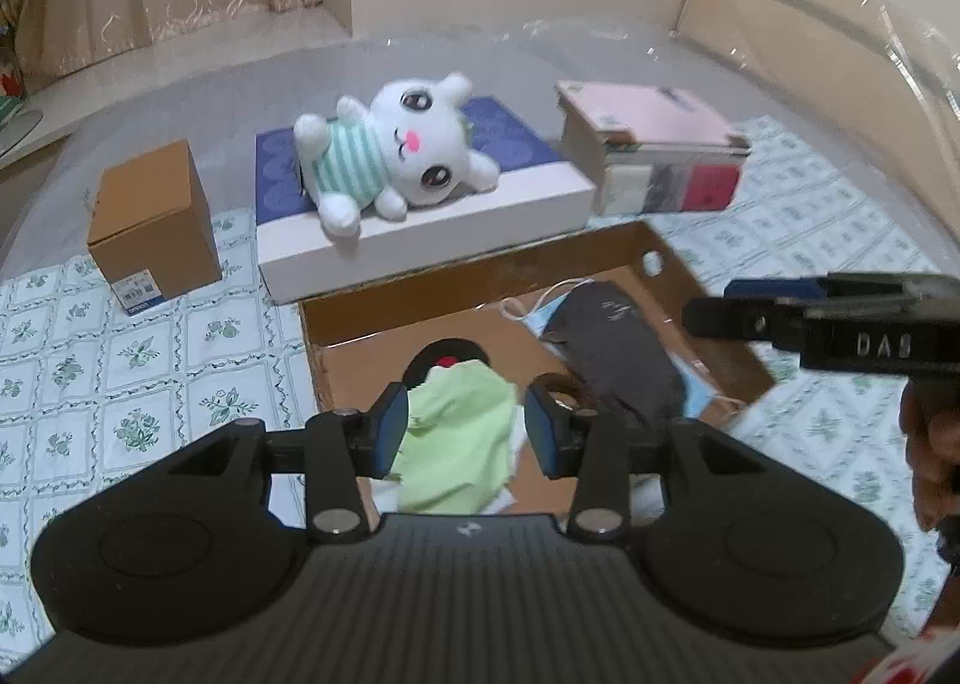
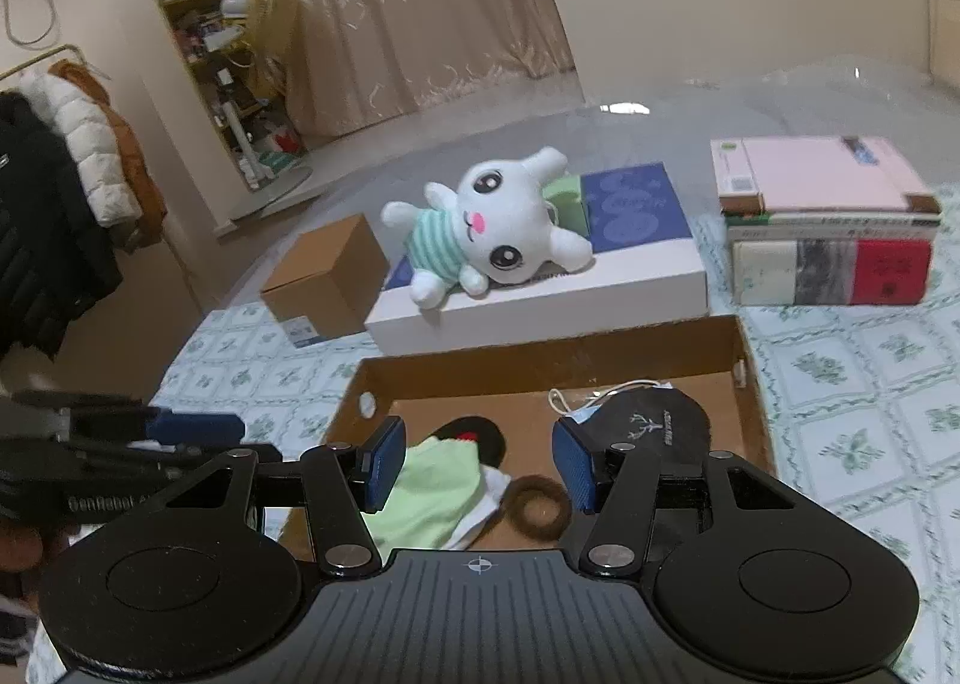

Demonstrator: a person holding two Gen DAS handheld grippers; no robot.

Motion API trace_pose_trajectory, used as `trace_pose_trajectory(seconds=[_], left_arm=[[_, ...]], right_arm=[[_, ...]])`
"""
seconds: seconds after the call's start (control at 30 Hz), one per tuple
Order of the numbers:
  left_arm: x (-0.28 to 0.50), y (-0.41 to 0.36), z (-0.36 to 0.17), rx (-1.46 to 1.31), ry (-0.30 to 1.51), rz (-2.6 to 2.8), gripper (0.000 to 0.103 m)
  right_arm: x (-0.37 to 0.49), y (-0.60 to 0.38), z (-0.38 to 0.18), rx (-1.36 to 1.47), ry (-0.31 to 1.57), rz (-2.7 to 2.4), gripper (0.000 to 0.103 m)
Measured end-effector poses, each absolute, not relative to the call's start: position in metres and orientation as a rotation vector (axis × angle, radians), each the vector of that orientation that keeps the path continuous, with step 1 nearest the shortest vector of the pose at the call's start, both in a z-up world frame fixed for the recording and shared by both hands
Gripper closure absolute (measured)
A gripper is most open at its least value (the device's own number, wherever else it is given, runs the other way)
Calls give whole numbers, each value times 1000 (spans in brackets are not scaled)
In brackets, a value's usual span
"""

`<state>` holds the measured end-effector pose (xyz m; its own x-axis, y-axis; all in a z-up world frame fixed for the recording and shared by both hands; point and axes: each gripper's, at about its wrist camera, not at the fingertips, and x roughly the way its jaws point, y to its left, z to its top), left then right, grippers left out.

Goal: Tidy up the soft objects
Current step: 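Move both tools back to the pile beside the pink cup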

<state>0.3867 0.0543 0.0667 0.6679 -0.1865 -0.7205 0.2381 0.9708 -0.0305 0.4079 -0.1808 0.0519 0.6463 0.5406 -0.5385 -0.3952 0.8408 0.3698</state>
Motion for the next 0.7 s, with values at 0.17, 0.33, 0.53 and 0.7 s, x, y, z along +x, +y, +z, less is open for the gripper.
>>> trace_pose_trajectory(seconds=[0.17, 0.33, 0.53, 0.7], left_arm=[[336, 49, 95, 48, 740, -271, 65], [277, 41, 115, 59, 663, -298, 61], [211, 43, 120, 82, 614, -305, 56], [180, 52, 114, 88, 623, -284, 54]], right_arm=[[352, -188, 74, 218, 638, 551, 49], [292, -188, 89, 162, 571, 576, 49], [228, -196, 83, 186, 550, 570, 49], [194, -200, 67, 205, 572, 571, 49]])
